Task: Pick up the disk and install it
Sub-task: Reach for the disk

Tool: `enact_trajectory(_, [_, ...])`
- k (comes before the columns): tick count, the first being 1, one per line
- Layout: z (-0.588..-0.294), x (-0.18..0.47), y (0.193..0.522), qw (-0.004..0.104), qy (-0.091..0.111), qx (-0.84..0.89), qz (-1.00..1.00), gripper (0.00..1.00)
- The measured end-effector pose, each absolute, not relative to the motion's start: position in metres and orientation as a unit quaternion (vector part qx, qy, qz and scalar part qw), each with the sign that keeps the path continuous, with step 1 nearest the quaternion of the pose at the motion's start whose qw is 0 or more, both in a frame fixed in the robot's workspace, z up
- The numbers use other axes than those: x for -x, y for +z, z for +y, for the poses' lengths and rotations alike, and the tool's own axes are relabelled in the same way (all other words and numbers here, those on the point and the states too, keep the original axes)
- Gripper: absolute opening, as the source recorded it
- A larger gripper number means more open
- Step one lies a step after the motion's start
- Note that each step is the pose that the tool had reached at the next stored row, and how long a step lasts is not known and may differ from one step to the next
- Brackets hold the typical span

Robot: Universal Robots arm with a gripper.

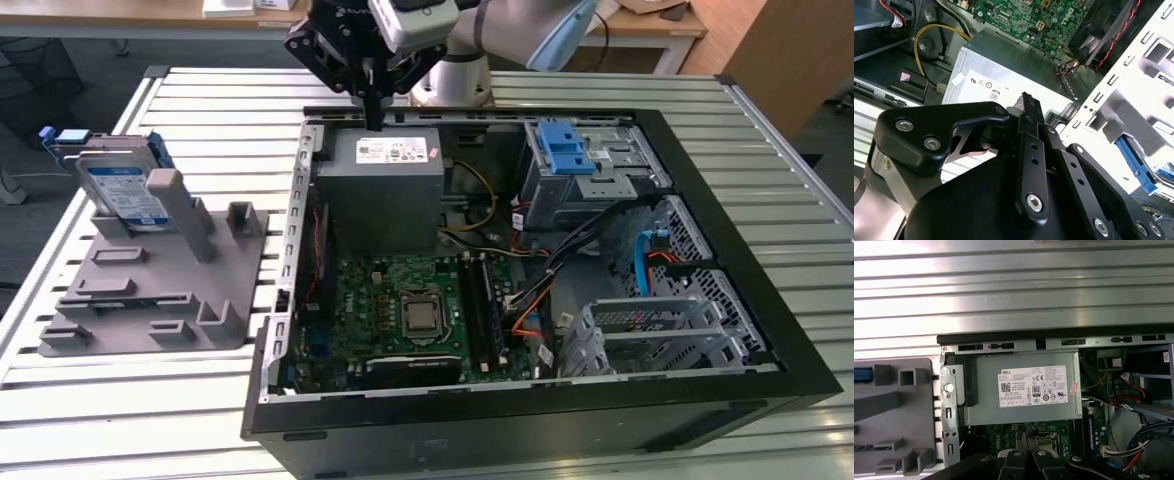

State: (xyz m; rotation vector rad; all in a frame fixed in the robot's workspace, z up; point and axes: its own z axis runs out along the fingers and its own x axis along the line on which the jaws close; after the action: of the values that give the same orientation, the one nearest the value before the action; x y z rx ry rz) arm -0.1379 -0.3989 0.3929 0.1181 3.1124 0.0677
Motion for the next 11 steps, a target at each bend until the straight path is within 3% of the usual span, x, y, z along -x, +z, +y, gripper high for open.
enact_trajectory(11, [-0.3989,0.1412,0.3927,0.013,0.022,-0.038,0.999,0.11])
